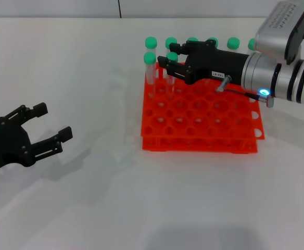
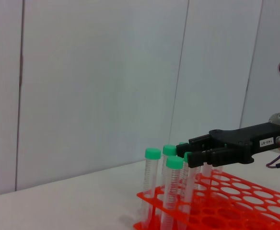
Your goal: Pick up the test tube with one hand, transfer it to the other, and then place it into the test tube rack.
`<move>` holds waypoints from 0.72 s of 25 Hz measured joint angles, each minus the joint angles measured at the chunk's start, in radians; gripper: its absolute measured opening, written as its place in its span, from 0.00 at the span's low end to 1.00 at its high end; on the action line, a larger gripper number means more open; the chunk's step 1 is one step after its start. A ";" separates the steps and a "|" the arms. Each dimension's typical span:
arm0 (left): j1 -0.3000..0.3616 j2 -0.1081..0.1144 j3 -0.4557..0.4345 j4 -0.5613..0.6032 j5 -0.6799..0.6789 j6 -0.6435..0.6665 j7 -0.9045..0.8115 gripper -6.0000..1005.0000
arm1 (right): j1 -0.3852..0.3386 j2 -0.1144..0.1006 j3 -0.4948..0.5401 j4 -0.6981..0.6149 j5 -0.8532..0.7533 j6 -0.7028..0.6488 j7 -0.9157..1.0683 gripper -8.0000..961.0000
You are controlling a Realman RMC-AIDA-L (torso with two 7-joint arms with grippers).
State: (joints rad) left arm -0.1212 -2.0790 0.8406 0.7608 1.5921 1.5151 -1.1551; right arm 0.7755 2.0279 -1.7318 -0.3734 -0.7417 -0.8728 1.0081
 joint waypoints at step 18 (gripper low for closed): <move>-0.012 0.023 -0.050 0.008 0.012 0.028 -0.016 0.88 | -0.270 -0.146 0.140 -0.230 -0.207 -0.286 0.126 0.52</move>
State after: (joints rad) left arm -0.1331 -2.0560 0.7907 0.7690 1.6037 1.5429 -1.1710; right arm 0.5053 1.8820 -1.5915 -0.6039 -0.9491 -1.1587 1.1337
